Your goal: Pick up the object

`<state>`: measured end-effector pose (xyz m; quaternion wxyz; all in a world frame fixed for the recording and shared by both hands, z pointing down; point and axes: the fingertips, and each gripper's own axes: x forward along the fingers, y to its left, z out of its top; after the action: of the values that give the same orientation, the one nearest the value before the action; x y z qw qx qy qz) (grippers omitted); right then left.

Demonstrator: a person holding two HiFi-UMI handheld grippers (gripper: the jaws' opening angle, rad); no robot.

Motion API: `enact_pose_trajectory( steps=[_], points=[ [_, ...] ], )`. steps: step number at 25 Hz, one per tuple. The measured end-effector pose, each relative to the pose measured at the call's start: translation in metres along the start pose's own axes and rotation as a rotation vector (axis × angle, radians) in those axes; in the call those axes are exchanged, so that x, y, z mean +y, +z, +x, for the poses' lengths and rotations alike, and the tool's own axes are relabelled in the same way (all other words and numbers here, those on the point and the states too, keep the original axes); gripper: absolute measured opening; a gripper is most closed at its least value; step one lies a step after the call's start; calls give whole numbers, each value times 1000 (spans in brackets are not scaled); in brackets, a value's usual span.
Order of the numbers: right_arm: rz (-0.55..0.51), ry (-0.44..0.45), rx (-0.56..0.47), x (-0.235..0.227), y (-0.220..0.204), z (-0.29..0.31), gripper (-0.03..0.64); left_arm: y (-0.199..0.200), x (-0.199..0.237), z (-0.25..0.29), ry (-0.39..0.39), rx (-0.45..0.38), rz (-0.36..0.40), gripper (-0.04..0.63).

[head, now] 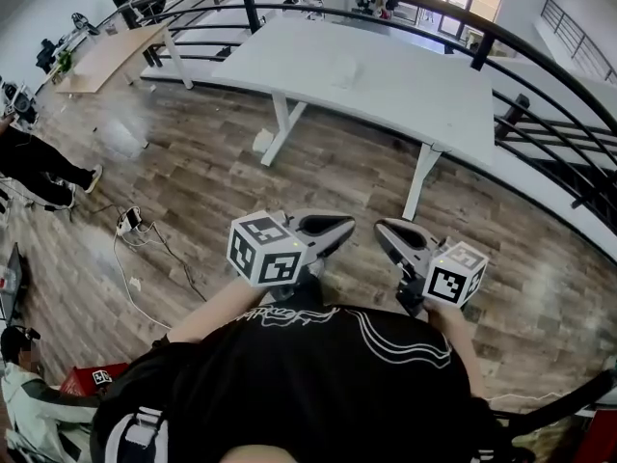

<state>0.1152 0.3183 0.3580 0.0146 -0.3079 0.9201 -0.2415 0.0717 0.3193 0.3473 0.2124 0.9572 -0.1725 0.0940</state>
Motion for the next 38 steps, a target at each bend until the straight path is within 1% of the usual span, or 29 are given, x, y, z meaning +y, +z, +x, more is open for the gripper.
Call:
enact_pose_trajectory(
  steps=[4,11,15,18,21,26,29,33,36,38],
  points=[
    [38,-20,19,-39,20,59,25,28,75,0,7,10,-2,8],
    [72,-59,25,-116,77,171,25,83,211,4,-24,28,-21,8],
    [87,-87,11,-147,102,223,25,103,269,-1,-44,46,-6,8],
    [98,-103,-5,-165,115,246,25,119,304,-2,-39,42,8,8],
    [100,-124,-12,-177,120,256,25,126,324,2,-49,39,1,8],
    [96,-151,-28,-189,128,263,25,135,337,12,-83,44,24,8],
    [107,-164,-21,-203,129,264,25,139,346,23,-95,40,13,8],
    [112,-164,-11,-226,140,272,25,144,363,37,-91,40,-2,8],
    [120,-155,4,-247,145,283,25,142,382,47,-74,56,-38,8],
    [136,-143,20,-262,146,292,25,146,393,54,-63,55,-47,8]
  ],
)
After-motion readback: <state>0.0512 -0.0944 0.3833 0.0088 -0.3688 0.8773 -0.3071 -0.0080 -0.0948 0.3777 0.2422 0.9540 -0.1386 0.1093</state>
